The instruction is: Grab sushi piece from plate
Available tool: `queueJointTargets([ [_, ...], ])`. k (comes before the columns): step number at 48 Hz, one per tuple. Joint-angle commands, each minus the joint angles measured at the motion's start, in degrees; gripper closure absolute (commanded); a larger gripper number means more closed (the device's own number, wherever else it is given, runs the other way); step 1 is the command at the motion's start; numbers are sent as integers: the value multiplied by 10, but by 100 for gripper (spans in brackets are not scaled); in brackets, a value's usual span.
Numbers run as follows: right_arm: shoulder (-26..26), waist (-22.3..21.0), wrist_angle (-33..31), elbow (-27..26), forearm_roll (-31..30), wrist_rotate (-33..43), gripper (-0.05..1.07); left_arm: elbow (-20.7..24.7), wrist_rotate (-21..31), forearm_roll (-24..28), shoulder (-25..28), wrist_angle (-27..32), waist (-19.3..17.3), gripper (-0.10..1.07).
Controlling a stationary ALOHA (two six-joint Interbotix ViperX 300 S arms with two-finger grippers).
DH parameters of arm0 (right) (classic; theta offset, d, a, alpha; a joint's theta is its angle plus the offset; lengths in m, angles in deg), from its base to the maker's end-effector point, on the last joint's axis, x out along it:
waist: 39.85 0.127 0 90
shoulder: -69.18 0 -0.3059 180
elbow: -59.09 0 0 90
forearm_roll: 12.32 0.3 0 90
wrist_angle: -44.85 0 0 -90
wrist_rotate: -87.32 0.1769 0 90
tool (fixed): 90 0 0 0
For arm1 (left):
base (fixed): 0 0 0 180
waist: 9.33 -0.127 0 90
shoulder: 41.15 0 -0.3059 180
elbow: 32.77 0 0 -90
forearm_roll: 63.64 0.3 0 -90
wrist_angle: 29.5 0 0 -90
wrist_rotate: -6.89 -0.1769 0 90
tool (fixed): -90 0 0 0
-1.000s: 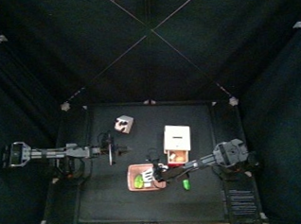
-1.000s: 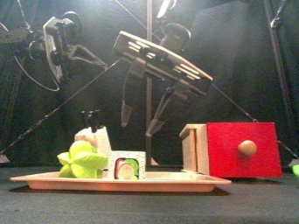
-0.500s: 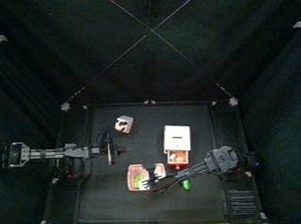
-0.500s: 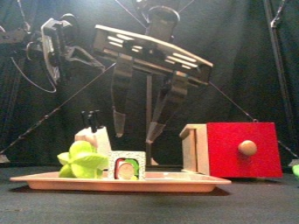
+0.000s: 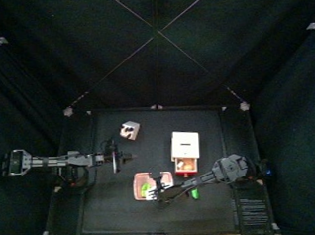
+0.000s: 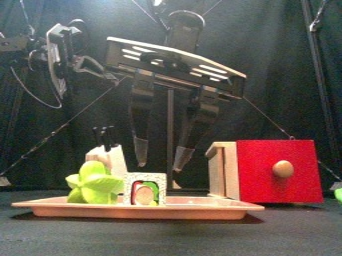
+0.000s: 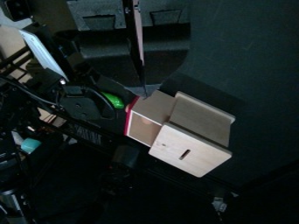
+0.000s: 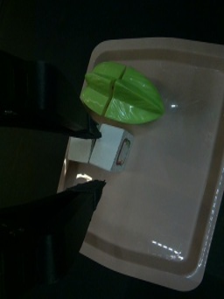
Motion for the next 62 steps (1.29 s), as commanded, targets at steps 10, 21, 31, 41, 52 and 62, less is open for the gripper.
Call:
queueJointTargets([
  [10,15,-3,27,-2,1,-2,23,6,-2,-2,-1,-3,1,74],
  [21,9,-7,40,11,-1,-2,23,7,-2,-2,-1,-3,0,74],
  [31,8,-12,66,19,-9,-2,23,6,-2,-1,-1,-3,-1,74],
  [41,8,-18,69,31,-9,-1,23,7,-2,-1,-1,-3,0,74],
  [52,8,-19,69,30,-11,0,23,7,-2,-2,-1,-3,0,74],
  [62,8,-19,69,23,-13,0,23,6,-2,-2,-1,-3,-1,74],
])
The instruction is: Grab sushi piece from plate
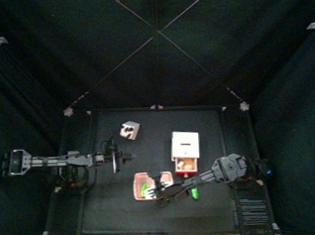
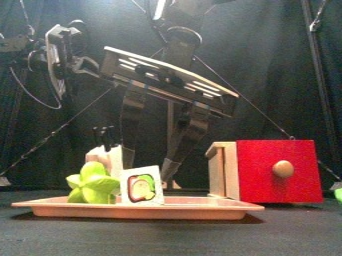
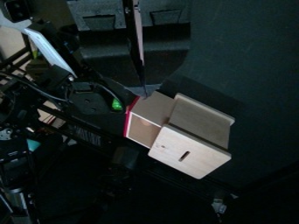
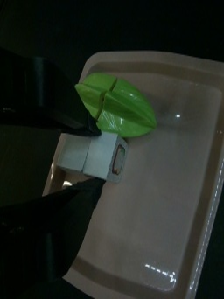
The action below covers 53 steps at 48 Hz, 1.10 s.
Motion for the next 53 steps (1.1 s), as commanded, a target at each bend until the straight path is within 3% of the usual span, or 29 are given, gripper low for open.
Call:
queueJointTargets([
  [1,11,-6,-2,-5,0,0,23,7,-1,-1,-1,-2,-1,74],
  [19,25,-1,-28,-8,-35,-9,21,8,-1,0,-1,-2,-2,74],
  [38,18,0,-57,-36,-32,-38,21,7,-1,0,-1,-2,-2,74],
  [53,-1,-4,-86,-60,-32,-49,11,7,-1,-1,-1,-2,-2,74],
])
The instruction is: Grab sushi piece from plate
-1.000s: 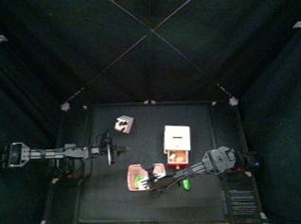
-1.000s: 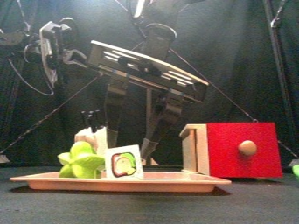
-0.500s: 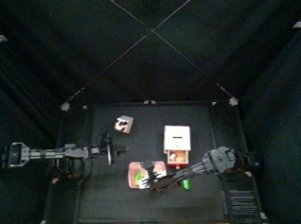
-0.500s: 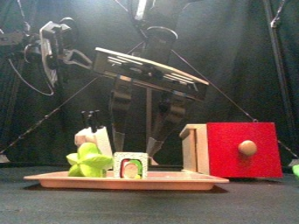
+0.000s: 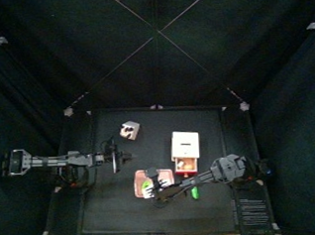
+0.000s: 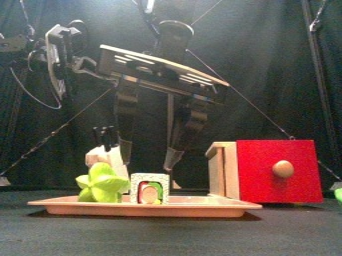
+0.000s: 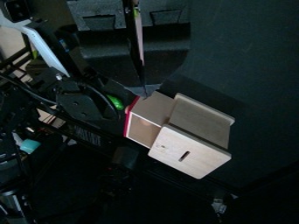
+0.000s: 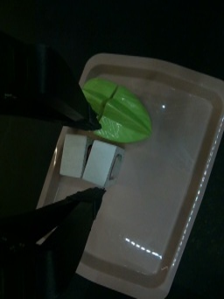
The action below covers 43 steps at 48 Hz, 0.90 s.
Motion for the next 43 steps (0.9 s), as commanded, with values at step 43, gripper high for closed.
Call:
queueJointTargets([
  [43,-9,-11,1,4,16,-2,26,6,-2,0,-1,-3,-2,74],
])
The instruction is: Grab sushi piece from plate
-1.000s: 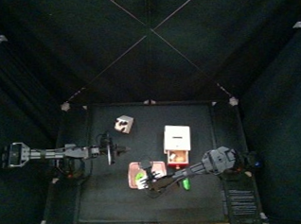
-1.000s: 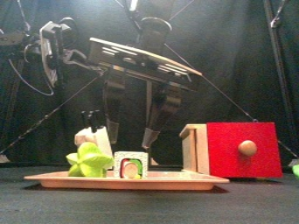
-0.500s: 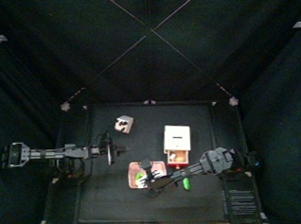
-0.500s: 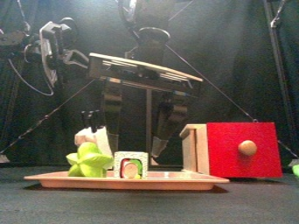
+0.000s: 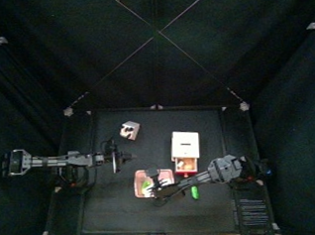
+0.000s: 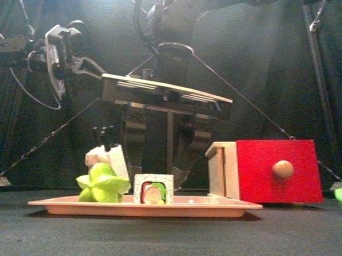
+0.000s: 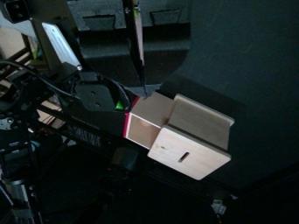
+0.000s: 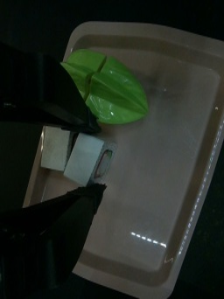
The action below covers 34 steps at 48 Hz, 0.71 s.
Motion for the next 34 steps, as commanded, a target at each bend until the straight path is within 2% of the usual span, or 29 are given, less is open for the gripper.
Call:
queueJointTargets([
  [1,11,-4,2,-3,2,-1,28,8,-1,0,-1,-3,-1,74],
  [8,12,-4,2,-4,6,0,39,7,-1,0,-1,-4,-1,74],
  [13,14,-4,2,-5,4,-1,43,6,-1,0,-1,-3,-2,74],
  [24,36,-1,-2,-4,-11,-14,43,6,0,-1,-1,-3,-2,74],
  [34,56,-4,-2,-20,11,-112,43,6,0,-1,-1,-3,-3,74],
])
